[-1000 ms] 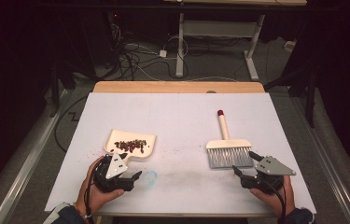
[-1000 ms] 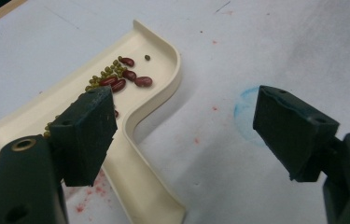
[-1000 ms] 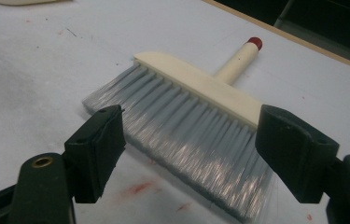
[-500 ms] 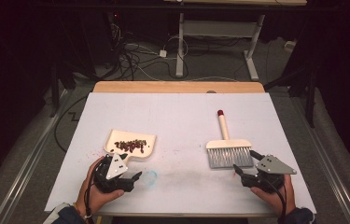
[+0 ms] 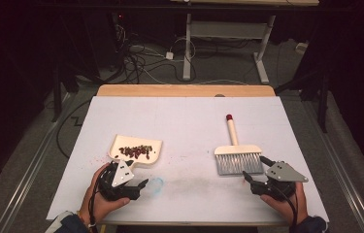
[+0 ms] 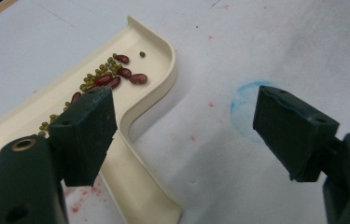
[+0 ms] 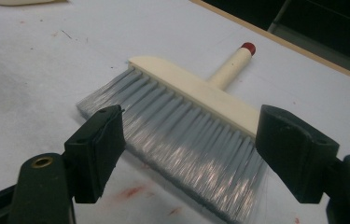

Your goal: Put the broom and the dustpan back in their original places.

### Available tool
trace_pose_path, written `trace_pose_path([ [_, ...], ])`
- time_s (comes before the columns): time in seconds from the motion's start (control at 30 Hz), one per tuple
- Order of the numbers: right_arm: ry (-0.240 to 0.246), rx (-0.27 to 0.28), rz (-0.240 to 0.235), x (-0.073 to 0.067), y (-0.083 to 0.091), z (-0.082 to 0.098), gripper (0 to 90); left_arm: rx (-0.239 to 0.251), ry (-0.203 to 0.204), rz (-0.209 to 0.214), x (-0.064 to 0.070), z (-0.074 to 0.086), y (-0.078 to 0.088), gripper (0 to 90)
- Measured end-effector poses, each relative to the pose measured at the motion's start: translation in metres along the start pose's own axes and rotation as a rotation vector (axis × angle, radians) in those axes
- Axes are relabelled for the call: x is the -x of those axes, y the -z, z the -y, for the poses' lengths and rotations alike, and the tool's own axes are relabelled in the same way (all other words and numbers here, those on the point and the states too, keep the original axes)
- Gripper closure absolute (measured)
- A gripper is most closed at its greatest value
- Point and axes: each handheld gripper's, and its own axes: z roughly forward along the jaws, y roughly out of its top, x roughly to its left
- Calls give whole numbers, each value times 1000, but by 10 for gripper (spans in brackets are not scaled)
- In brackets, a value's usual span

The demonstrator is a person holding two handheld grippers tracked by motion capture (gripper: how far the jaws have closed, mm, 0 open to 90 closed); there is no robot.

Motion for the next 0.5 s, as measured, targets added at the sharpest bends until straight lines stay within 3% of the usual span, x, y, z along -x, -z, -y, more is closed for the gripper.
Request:
trace_pose_path([
  [0.5,9,7,6,0,1,-1,241,0,-2,-1,-1,-2,-2,208],
])
